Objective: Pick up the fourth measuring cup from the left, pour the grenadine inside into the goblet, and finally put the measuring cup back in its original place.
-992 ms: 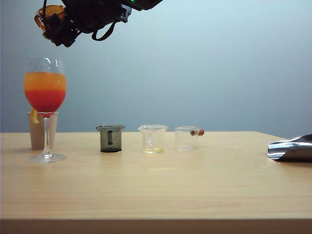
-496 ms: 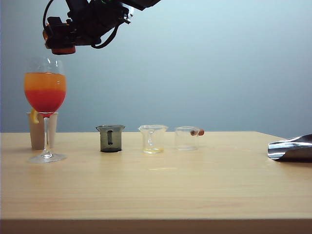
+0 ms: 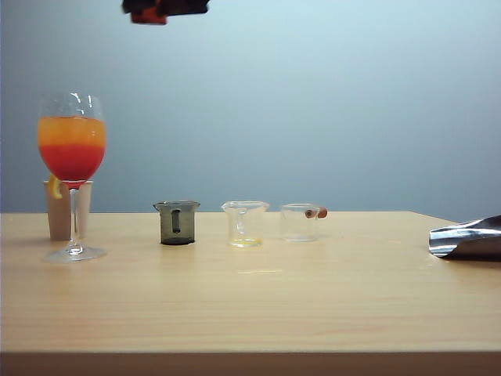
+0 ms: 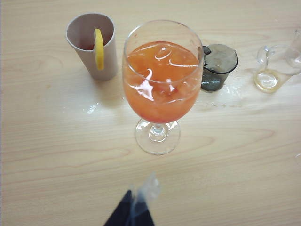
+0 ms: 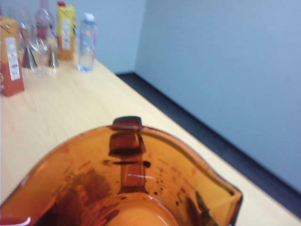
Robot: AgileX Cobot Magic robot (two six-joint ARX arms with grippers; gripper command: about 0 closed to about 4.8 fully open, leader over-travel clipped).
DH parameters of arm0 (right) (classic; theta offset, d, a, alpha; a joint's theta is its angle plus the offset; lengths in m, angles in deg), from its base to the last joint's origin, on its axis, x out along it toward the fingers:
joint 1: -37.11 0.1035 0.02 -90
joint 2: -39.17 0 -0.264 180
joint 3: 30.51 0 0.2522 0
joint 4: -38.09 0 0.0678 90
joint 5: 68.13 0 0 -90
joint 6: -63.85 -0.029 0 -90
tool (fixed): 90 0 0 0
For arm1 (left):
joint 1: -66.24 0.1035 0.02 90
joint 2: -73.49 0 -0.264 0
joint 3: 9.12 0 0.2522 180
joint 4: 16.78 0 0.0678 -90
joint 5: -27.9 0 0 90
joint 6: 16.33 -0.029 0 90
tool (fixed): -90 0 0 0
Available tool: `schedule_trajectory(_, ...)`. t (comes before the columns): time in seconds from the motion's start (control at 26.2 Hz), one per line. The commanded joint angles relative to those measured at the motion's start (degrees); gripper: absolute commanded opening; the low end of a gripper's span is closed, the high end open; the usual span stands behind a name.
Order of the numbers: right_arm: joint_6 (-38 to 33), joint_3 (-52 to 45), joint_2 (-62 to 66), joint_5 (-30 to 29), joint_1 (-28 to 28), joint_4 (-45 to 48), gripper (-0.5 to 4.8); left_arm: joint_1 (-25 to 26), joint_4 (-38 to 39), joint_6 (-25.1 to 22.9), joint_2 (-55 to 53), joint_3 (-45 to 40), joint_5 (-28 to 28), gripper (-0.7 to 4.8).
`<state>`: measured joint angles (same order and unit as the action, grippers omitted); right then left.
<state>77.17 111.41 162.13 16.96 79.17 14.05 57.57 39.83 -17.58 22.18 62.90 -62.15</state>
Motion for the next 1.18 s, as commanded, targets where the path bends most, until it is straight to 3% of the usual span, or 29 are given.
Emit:
schedule_trajectory(0.04,-4.22,0.31,-2.58,0.59,-1.75,-6.93,1.48,0.11,-0.48,0.22,0.17,0.2,0.09,-0.03)
schedule_trajectory(0.19,-4.31,-0.09,-5.86,-0.66,-4.0,-13.29,1.46,0.11,-0.5,0.2,0.17,0.2,0.07,-0.03)
schedule_trajectory(0.34,-4.04,-2.82,-9.09,-2.73,-5.49,-13.94,1.28,0.11,-0.52,0.22,0.17,0.2,0.07,-0.02)
schedule_trajectory(0.61,-4.09,-20.26,-20.55,-3.78,-9.86,-10.93,1.11,0.11,-0.5,0.2,0.17,0.2,0.09,-0.02)
schedule_trajectory(0.84,-7.41,-39.47,-30.08,-3.41,-13.22,-0.87,1.11,0.11,-0.5,0.2,0.17,0.2,0.07,-0.02)
schedule_trajectory(1.18,-17.22,-72.78,-40.76,9.38,-14.69,24.33,1.12,0.11,-0.52,0.22,0.17,0.2,0.09,-0.02)
